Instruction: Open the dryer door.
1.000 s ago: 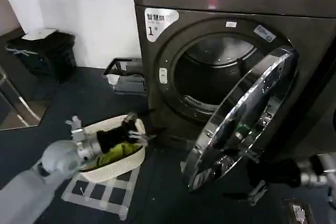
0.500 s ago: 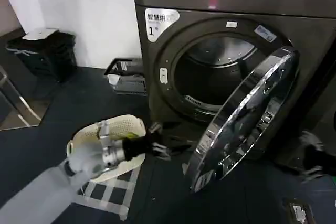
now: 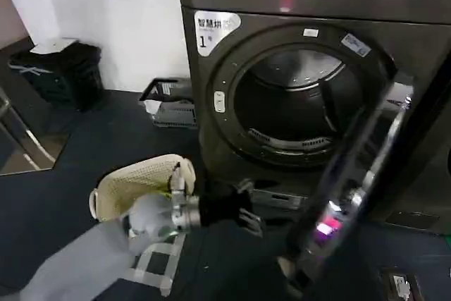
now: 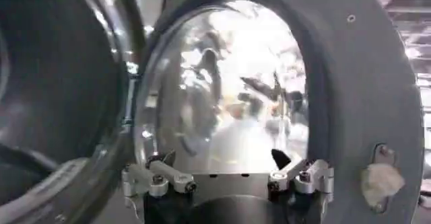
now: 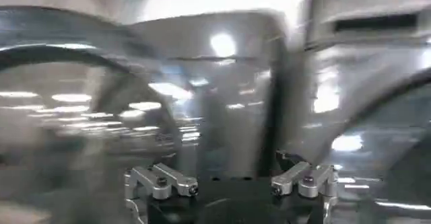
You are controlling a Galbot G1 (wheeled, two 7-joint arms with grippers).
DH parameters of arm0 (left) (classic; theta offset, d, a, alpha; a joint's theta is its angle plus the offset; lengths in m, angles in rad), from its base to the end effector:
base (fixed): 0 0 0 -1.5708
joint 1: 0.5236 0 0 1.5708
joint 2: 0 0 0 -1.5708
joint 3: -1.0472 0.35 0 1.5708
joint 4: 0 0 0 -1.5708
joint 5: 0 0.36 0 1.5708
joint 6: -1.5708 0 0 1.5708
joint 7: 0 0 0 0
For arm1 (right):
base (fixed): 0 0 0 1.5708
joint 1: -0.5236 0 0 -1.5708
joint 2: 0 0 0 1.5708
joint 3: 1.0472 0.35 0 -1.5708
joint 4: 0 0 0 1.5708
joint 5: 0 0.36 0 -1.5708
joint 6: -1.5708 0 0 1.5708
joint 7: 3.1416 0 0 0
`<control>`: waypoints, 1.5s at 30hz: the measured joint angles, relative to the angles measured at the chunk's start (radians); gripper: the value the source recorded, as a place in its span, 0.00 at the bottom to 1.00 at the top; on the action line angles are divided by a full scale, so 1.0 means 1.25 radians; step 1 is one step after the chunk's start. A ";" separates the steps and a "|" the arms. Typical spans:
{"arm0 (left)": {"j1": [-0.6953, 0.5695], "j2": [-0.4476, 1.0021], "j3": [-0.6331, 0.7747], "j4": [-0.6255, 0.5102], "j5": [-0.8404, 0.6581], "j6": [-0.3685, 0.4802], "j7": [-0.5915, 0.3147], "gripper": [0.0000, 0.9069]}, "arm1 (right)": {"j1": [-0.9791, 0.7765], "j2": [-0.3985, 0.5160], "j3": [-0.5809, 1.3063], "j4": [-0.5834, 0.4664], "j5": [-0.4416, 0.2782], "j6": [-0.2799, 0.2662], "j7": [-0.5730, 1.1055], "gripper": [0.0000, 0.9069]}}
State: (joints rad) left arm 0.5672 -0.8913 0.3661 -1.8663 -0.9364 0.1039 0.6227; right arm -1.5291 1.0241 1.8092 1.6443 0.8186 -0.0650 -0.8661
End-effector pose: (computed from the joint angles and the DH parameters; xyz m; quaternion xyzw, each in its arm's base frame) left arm 0.3580 -0.0541 -0.2182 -0.6806 -0.7288 0.0694 0.0281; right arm 0.0444 -0.4625 -0.1330 0.0457 0.9842 -0.0787 0.1520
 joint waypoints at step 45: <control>-0.188 -0.503 0.254 0.343 0.117 -0.079 -0.072 1.00 | -0.131 0.030 0.381 0.010 -0.199 -0.160 0.616 1.00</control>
State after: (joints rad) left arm 0.3317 -1.5205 0.6830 -1.4376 -0.7900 0.0049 0.5323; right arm -1.6931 1.0617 2.2849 1.6571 0.5696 -0.2651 -0.0964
